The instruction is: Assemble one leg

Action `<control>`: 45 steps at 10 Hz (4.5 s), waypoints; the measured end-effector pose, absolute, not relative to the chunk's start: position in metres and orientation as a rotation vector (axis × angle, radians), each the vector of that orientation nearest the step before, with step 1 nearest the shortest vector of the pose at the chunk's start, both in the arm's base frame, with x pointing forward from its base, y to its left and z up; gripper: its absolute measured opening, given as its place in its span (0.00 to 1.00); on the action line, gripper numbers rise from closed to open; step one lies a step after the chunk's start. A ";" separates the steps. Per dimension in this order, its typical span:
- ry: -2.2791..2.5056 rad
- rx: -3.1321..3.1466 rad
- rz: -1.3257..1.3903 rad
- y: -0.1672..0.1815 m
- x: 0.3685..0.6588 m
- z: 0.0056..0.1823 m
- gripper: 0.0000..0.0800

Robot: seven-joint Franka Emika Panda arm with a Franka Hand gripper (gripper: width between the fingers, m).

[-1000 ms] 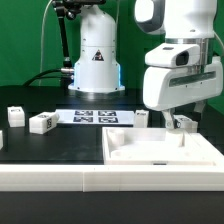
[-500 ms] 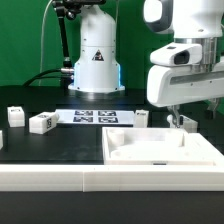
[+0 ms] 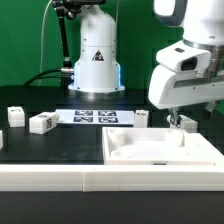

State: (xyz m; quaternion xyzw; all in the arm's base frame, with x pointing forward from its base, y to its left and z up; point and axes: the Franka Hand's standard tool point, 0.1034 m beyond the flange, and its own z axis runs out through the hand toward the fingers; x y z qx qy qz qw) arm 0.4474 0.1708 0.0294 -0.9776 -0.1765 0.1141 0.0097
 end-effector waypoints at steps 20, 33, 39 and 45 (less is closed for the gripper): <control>-0.590 -2.910 1.457 0.171 0.408 0.005 0.36; -0.587 -3.047 0.526 0.129 0.512 0.113 0.36; -0.544 -3.060 -0.140 0.122 0.537 0.111 0.36; -0.430 -2.986 -0.629 0.111 0.580 0.126 0.36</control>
Offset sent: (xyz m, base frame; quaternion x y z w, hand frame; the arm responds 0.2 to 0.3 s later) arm -0.0023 0.0047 -0.0045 -0.0042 -0.2104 0.0341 0.9770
